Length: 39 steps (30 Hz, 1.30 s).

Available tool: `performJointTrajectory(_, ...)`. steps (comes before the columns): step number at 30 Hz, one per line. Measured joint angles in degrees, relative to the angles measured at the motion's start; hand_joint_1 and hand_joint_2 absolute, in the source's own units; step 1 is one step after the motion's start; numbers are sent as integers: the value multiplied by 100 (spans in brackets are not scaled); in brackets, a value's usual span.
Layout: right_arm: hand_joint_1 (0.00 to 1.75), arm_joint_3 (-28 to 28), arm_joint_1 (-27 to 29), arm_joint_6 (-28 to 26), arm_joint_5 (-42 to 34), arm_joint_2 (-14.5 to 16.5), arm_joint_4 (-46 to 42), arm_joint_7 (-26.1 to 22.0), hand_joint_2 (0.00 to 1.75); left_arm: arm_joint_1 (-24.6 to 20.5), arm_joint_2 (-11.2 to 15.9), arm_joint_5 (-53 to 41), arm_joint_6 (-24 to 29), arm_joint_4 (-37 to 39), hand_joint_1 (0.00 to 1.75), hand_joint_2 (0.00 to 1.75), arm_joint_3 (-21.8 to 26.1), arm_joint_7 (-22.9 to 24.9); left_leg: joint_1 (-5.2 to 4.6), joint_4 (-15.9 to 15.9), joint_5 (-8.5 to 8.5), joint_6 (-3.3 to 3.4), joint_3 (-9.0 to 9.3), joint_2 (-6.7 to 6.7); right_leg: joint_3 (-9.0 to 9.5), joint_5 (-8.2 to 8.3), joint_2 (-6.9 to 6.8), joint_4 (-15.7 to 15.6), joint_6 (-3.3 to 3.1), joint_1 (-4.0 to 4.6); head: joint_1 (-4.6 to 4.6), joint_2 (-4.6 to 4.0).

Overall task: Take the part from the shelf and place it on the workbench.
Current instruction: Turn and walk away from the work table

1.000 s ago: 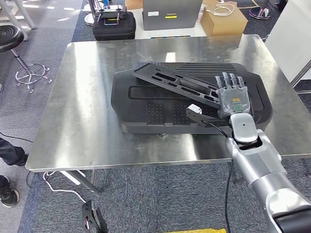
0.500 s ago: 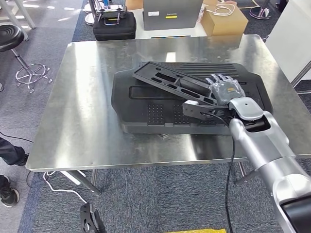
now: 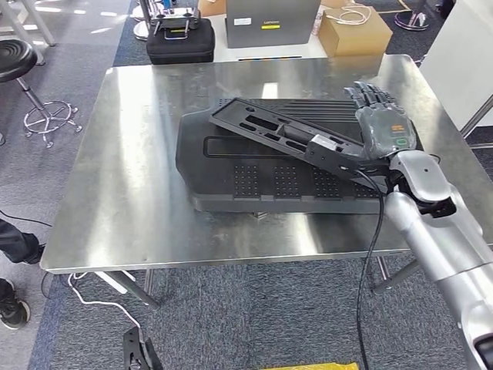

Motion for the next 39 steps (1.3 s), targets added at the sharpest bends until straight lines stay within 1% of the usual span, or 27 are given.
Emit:
performJointTrajectory(1,0,-83,234,-365,124,-50,-280,23,175,3,1,0,15,0,0,0,0,8,2,0,0,0,1,-5,3,-1,-4,-2,0,2,1,0)
performJointTrajectory(3,0,-337,845,-1359,527,-123,-960,0,175,17,1,0,56,0,0,0,-1,45,5,0,-1,0,-1,-15,6,-3,-14,-6,1,4,2,0)
performJointTrajectory(5,0,-504,1229,-2000,796,-136,-1351,-52,175,28,1,0,84,0,0,0,-2,74,5,-1,-1,1,-5,-20,4,-3,-17,-7,0,3,-2,0)
performJointTrajectory(9,0,-580,1378,-2264,897,-129,-1511,-102,175,30,1,0,96,0,0,0,-2,82,6,-1,-2,1,-5,-20,4,-3,-17,-7,0,3,-7,0)
performJointTrajectory(10,0,-640,1488,-2443,966,-124,-1634,-145,175,31,1,0,109,0,0,0,-2,87,6,-1,-2,1,-5,-20,5,-4,-18,-7,1,4,-7,0)
performJointTrajectory(11,0,-778,1738,-2723,1055,-109,-1898,-256,175,32,1,0,132,0,0,0,-2,98,7,-2,-3,2,-7,-22,6,-5,-21,-8,2,5,-5,0)
performJointTrajectory(13,0,-1367,2620,-3228,1083,99,-2867,-1034,175,38,1,0,215,0,0,0,-2,114,8,-3,-4,3,-10,-22,7,-7,-22,-10,3,5,-2,0)
performJointTrajectory(14,0,-1708,3077,-3386,1027,265,-3376,-1527,175,41,1,0,261,0,0,0,-2,118,8,-4,-4,3,-12,-23,7,-8,-22,-11,4,5,-2,0)
performJointTrajectory(15,0,-2005,3429,-3416,909,460,-3774,-2021,175,44,1,0,303,0,0,0,-2,115,8,-4,-4,4,-11,-21,7,-8,-21,-11,4,4,-2,0)
performJointTrajectory(18,0,-2561,3981,-3422,551,943,-4378,-2915,175,47,1,0,410,0,0,0,-2,114,8,-4,-4,3,-8,-21,10,-7,-21,-11,4,4,-4,0)
performJointTrajectory(20,0,-2854,4272,-3426,329,1223,-4673,-3350,175,48,1,0,473,0,0,0,-1,114,8,-4,-4,3,-6,-21,12,-7,-19,-11,4,4,-4,0)
performJointTrajectory(22,0,-3081,4521,-3429,148,1472,-4885,-3664,175,51,5,0,529,0,0,0,1,113,-4,20,-9,23,-12,-21,16,8,-16,-30,23,-17,-4,0)
performJointTrajectory(24,0,-3230,4742,-3429,-52,1668,-5059,-3877,175,60,13,0,593,0,0,0,1,117,-9,-4,16,68,0,-19,35,40,-12,-75,64,-26,-7,0)
performJointTrajectory(25,0,-3267,4843,-3429,-154,1730,-5134,-3942,175,67,13,0,626,0,0,0,2,122,8,-70,56,90,33,-6,47,30,-11,-80,81,-17,-8,0)
performJointTrajectory(26,0,-3292,4936,-3429,-238,1777,-5201,-3990,175,74,13,0,655,0,0,0,2,126,32,-142,98,115,74,9,40,-16,-11,-40,102,-8,-5,0)
performJointTrajectory(27,0,-3314,5019,-3428,-285,1810,-5253,-4026,175,80,13,0,673,0,0,0,3,131,59,-207,136,134,113,24,-20,-121,-12,114,121,-5,-1,0)
performJointTrajectory(28,0,-3337,5096,-3428,-306,1832,-5289,-4051,175,86,13,0,687,0,0,0,4,133,79,-243,155,144,142,38,-138,-278,-16,388,137,-17,4,0)
performJointTrajectory(29,0,-3361,5163,-3428,-306,1851,-5315,-4068,175,91,13,0,701,0,0,0,5,134,90,-252,159,151,153,40,-305,-442,-18,742,158,-31,8,0)
performJointTrajectory(30,0,-3384,5232,-3427,-304,1867,-5338,-4082,175,97,14,0,725,0,0,0,6,135,97,-249,156,148,156,41,-477,-568,-19,1095,179,-48,8,0)
performJointTrajectory(31,0,-3407,5301,-3427,-321,1878,-5358,-4090,175,104,14,0,756,0,0,0,7,136,105,-244,149,137,161,40,-590,-601,-20,1310,204,-66,8,0)
performJointTrajectory(32,0,-3425,5361,-3428,-359,1886,-5377,-4084,175,110,14,0,792,0,0,0,9,135,117,-235,138,120,167,37,-609,-528,-21,1325,229,-82,8,0)
performJointTrajectory(33,0,-3439,5410,-3428,-412,1890,-5392,-4064,175,115,14,0,825,0,0,0,10,134,137,-217,117,88,177,31,-518,-349,-22,1113,254,-100,8,0)
performJointTrajectory(34,0,-3448,5447,-3428,-468,1890,-5403,-4032,175,119,14,0,852,0,0,0,11,133,159,-188,85,41,187,26,-354,-141,-21,744,283,-119,7,0)
performJointTrajectory(35,0,-3452,5479,-3428,-513,1889,-5408,-3993,175,121,18,-1,872,-1,0,0,12,130,166,-150,51,-9,181,19,-196,11,-13,406,300,-121,18,0)
performJointTrajectory(36,0,-3453,5511,-3427,-541,1886,-5413,-3966,175,122,22,-1,882,-1,0,0,12,125,166,-105,24,-58,161,13,-88,99,0,155,281,-121,24,0)
performJointTrajectory(37,0,-3455,5546,-3426,-555,1883,-5416,-3948,175,126,27,-1,888,-1,0,0,13,116,159,-71,9,-96,134,10,-52,112,14,45,250,-113,24,0)
performJointTrajectory(39,0,-3463,5609,-3426,-563,1878,-5425,-3943,175,140,31,2,888,-2,0,0,13,100,152,-42,19,-146,91,8,-90,88,35,67,150,-95,16,0)
